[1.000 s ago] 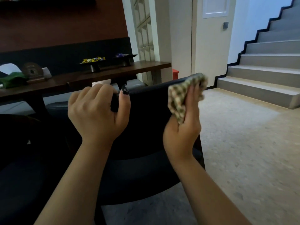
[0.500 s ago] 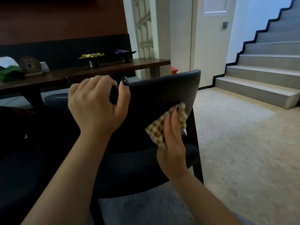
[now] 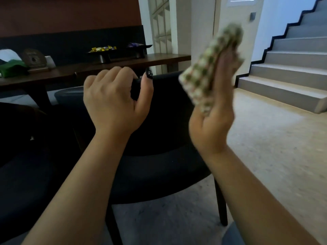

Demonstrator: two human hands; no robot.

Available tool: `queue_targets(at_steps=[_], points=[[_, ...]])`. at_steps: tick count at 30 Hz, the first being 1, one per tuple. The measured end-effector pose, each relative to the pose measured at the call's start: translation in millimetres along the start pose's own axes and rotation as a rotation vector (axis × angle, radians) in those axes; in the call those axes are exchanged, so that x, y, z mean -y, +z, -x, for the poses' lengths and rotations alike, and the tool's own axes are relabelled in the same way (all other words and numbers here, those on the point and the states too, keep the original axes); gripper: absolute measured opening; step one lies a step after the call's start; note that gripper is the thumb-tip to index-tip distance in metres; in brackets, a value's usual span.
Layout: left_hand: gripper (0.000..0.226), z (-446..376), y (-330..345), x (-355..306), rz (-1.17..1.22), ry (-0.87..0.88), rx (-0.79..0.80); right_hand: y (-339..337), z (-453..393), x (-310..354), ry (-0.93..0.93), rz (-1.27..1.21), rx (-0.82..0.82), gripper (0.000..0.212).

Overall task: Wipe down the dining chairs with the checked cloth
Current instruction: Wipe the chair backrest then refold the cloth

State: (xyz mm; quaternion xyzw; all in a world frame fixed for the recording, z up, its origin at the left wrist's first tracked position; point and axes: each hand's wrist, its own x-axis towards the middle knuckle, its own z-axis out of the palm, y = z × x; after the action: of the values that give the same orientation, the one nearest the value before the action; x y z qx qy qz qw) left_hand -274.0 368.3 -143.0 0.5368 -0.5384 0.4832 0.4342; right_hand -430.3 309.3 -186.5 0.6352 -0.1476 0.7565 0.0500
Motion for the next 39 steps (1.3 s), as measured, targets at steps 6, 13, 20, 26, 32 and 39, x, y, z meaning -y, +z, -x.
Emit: queue_targets(at_steps=[6, 13, 20, 26, 32, 39], points=[[0.044, 0, 1, 0, -0.003, 0.0, -0.011, 4, 113, -42, -0.043, 0.264, 0.348, 0.036], [0.046, 1, 3, 1, -0.005, 0.01, -0.032, -41, 170, -56, 0.013, 0.184, 0.701, 0.039], [0.034, -1, -5, 1, 0.087, 0.011, 0.038, -16, 8, 15, -0.135, -0.118, 0.304, 0.035], [0.044, -15, -28, 55, 0.366, -0.136, 0.35, 0, 32, -23, -0.589, 0.03, 0.628, 0.044], [0.06, -10, -19, 92, 0.282, -0.26, 0.333, -28, 68, -87, -1.199, 0.247, 1.28, 0.064], [0.056, -7, -17, 88, 0.322, -0.303, 0.292, 0, -51, -11, -1.071, 0.084, 0.6, 0.032]])
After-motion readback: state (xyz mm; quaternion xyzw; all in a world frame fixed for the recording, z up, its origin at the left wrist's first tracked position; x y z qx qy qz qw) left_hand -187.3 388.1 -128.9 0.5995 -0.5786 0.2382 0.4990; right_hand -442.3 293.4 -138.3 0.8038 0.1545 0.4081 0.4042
